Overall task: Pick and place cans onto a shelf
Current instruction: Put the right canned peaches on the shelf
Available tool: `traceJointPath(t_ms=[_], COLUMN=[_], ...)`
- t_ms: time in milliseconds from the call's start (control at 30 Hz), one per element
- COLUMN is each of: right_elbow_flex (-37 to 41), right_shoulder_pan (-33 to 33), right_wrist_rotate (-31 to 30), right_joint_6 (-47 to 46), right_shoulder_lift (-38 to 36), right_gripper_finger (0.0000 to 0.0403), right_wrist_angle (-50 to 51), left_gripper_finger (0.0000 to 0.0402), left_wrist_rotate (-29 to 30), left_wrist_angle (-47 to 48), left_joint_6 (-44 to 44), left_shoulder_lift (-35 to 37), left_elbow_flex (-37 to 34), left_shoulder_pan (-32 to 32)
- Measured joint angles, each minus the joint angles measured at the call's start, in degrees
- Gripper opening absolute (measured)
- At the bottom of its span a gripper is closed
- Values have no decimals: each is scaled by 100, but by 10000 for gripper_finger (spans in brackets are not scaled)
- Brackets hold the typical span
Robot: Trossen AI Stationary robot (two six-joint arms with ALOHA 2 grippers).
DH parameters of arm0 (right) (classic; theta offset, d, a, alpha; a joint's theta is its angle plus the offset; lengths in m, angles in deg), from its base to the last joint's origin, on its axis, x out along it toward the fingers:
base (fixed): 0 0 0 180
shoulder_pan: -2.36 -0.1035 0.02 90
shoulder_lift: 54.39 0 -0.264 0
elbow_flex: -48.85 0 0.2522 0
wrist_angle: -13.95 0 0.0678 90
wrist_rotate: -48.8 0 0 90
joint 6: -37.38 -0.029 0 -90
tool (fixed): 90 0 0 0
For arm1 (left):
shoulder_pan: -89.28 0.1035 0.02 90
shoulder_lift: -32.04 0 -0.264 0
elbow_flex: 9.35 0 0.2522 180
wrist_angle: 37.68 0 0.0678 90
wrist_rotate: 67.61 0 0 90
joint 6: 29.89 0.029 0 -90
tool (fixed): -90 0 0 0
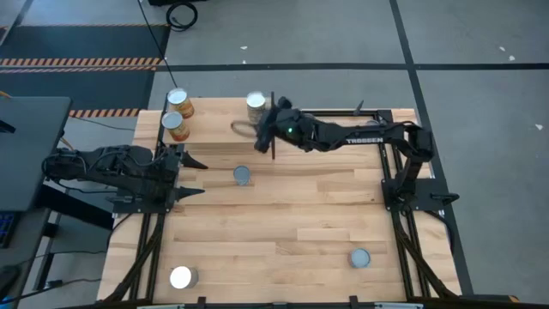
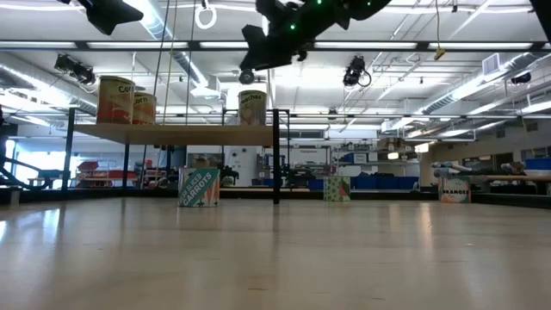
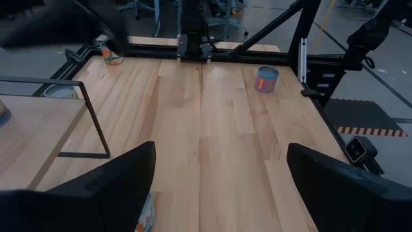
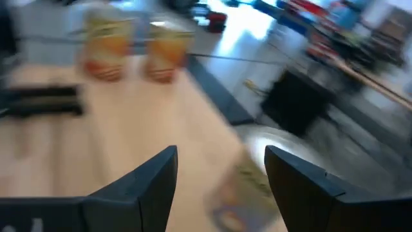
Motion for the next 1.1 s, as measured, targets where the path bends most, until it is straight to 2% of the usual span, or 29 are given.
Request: traceJointPath(t_ms=[133, 333, 600, 833, 1100], right_elbow_flex=[4, 13, 11, 11, 11], right_shoulder_pan=[-43, 395, 676, 800, 943], right_wrist_rotate=[600, 641, 1680, 1495, 1567], right_joint_6=[132, -154, -412, -290, -301], right_shoulder_lift=[168, 299, 290, 290, 290], right_gripper_finger=[240, 240, 240, 240, 240], right_wrist_angle=[131, 368, 277, 112, 58], left_gripper_finger=[357, 357, 357, 357, 357], left_wrist_rotate=[0, 2, 0, 2, 2], left_wrist_angle=[-8, -35, -36, -44, -42], left_joint_6=[0, -75, -149, -144, -176], left_shoulder_lift=[0, 0, 0, 0, 0], left_elbow_flex=[0, 0, 0, 0, 0], left_shoulder_pan=[0, 0, 0, 0, 0])
